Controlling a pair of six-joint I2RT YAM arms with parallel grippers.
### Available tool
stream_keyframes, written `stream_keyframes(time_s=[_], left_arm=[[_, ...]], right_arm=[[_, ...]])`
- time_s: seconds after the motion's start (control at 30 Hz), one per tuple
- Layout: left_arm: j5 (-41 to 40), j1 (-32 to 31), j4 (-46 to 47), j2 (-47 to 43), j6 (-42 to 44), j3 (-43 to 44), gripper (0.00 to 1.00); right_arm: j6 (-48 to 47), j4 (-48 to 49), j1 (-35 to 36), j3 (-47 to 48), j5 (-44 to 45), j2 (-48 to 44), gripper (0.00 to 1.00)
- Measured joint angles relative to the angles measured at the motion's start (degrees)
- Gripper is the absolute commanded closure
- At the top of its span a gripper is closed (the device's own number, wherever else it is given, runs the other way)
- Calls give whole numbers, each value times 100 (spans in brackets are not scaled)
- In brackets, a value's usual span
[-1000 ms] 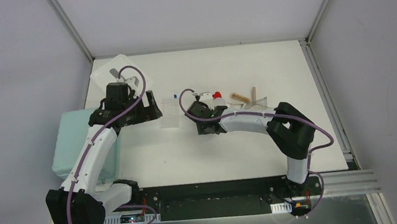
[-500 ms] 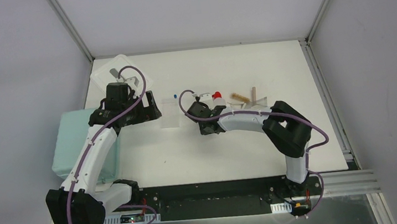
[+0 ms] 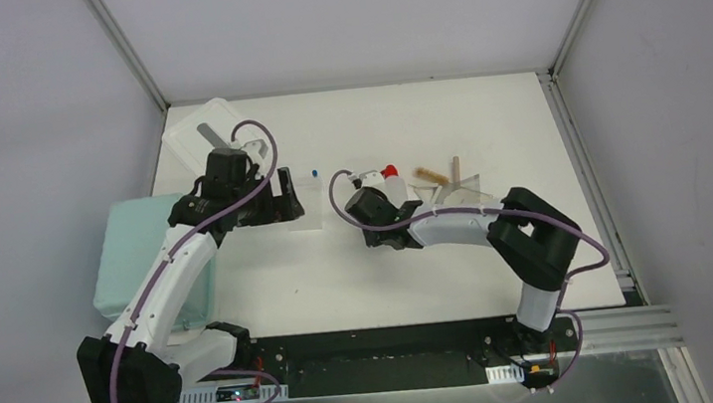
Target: Organize the chemistry lab equipment
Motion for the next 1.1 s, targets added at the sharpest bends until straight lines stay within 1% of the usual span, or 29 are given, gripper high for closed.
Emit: stream_keyframes(time_s=[0.13, 0.27, 0.4, 0.5, 0.53, 0.67, 1.0, 1.1], left_arm=[[227, -389, -35, 13, -256, 188, 10], [581, -511, -26, 168, -588, 435, 11], [815, -625, -20, 439, -914, 494, 12], [1143, -758, 24, 671, -1187, 501, 15], [1237, -811, 68, 739, -1261, 501, 17], [1484, -986, 208, 920, -1502, 498, 28], [1976, -1080, 844, 1080, -2122, 280, 43], [2076, -1097, 1064, 1139, -2295, 227, 50]], right_arm=[[-343, 686, 94, -761, -98, -549, 100], [-741, 1464, 466, -1526, -90, -1379, 100], [-1010, 2151, 903, -1862, -17, -1919, 100], [-1086, 2551, 1139, -2035, 20, -2175, 100], [-1102, 2651, 1198, -2094, 39, -2256, 100], [-1158, 2942, 1325, -2306, 127, -2579, 100], [-1316, 3204, 1362, -2514, 210, -3025, 100], [-1335, 3246, 1384, -2557, 210, -3099, 100]])
